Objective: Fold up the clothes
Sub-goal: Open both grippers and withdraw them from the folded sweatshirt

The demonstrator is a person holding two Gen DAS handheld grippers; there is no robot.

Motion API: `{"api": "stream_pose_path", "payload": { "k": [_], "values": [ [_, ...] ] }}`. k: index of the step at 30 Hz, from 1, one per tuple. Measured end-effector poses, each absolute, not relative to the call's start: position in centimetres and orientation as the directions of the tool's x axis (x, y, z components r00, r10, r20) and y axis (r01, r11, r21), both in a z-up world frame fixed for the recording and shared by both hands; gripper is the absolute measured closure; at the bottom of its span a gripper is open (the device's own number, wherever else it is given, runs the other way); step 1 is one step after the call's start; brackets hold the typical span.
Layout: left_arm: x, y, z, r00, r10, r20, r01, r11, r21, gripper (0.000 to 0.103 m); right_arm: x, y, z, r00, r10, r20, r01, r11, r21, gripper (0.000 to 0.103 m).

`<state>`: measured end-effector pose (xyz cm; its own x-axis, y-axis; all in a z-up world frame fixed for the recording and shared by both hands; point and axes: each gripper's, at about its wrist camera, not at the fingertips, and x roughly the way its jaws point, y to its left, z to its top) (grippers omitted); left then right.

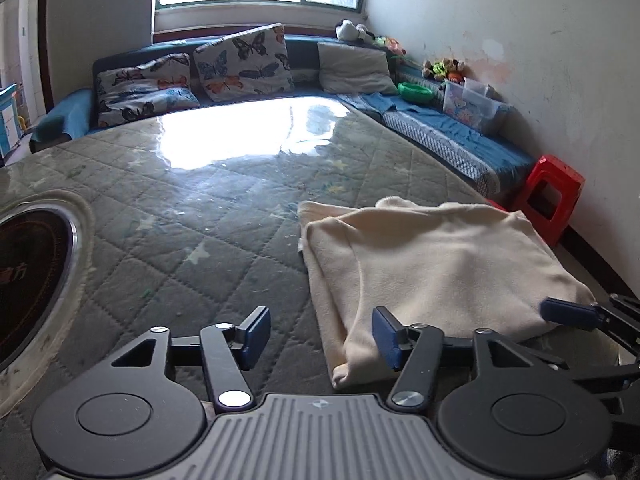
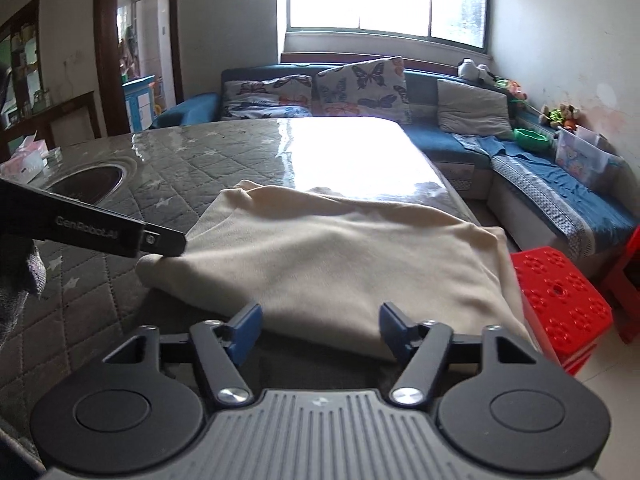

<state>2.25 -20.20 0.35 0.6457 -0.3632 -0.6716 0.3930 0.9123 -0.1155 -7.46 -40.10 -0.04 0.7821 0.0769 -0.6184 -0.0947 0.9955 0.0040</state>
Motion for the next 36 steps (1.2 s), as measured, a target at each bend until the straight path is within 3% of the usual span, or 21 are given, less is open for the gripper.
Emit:
{"api": "stream_pose_path", "payload": {
  "k": [2, 5, 9, 15, 17, 36],
  "values": [
    [1.9, -19.6, 0.5, 0.643, -0.371, -0.67, 0.388, 0.912, -0.133, 0.037, -8.0, -40.3, -0.1, 0.786, 0.063, -0.615, -0.07, 0.997, 0.013, 0.029],
    [0.9, -18.9, 0.6, 0.642, -0.374, -0.669, 0.383, 0.913, -0.143, 0.028, -8.7, -40.5, -0.1, 0.79, 0.046, -0.612, -0.036, 0.999, 0.028, 0.018],
    [-0.5, -18.3, 0.7, 0.65, -0.382, -0.657, 0.385, 0.911, -0.149, 0.016, -9.3, -40.5, -0.1, 0.793, 0.027, -0.608, -0.004, 0.999, 0.039, 0.014],
    [-2.5, -17.9, 1.3, 0.664, -0.406, -0.628, 0.408, 0.9, -0.15, 0.005, -10.2, -39.9, 0.4, 0.803, -0.037, -0.594, 0.046, 0.999, 0.001, 0.0],
    [-3.1, -17.8, 1.4, 0.667, -0.415, -0.619, 0.417, 0.896, -0.151, 0.0, -10.4, -39.8, 0.5, 0.805, -0.06, -0.591, 0.068, 0.998, -0.009, 0.0],
    [-6.6, -16.4, 1.7, 0.673, -0.427, -0.604, 0.429, 0.891, -0.151, 0.0, -13.5, -39.1, 0.8, 0.806, -0.117, -0.58, 0.142, 0.99, -0.002, 0.0]
  ]
}}
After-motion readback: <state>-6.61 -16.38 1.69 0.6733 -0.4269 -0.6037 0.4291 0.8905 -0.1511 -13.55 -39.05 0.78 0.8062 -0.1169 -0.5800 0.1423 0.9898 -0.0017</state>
